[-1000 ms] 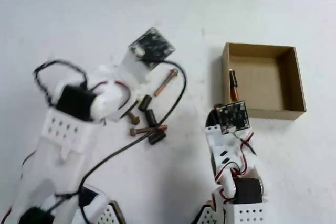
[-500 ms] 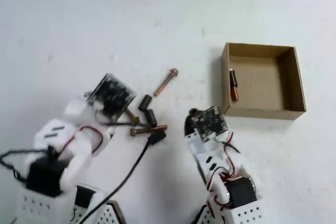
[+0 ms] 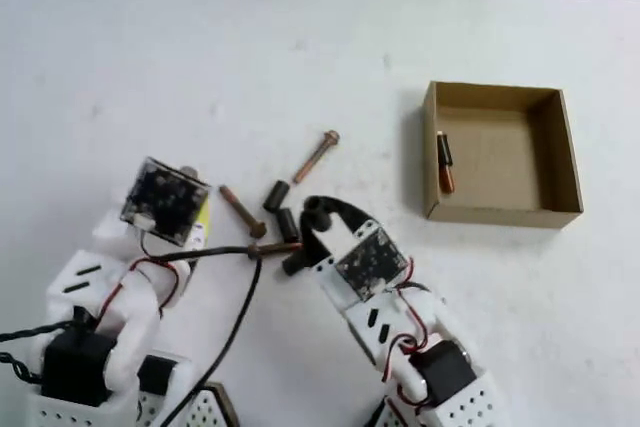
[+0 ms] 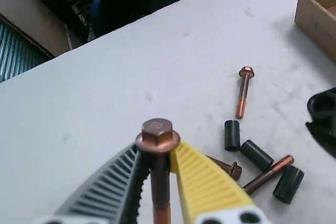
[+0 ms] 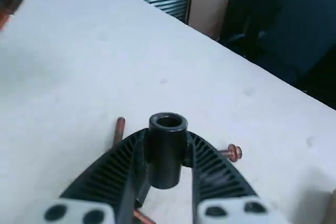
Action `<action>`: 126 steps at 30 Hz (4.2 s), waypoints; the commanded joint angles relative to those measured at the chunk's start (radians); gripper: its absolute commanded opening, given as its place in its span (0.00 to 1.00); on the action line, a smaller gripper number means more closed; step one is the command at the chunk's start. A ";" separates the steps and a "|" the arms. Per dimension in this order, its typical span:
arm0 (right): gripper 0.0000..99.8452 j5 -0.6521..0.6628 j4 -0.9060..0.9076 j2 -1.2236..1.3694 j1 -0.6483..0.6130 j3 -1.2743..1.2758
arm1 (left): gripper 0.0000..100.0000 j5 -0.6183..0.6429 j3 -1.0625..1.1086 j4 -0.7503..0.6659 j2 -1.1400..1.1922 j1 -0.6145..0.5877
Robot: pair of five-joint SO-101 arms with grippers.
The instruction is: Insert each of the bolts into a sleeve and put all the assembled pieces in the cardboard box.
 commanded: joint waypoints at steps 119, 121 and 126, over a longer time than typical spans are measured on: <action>0.02 -0.258 -0.200 -0.008 -0.042 0.097 | 0.02 0.368 0.144 -0.651 0.074 0.449; 0.02 -0.258 -0.200 -0.008 -0.042 0.097 | 0.02 0.368 0.146 -0.649 0.074 0.449; 0.02 -0.258 -0.200 -0.008 -0.042 0.097 | 0.02 0.368 0.150 -0.643 0.074 0.449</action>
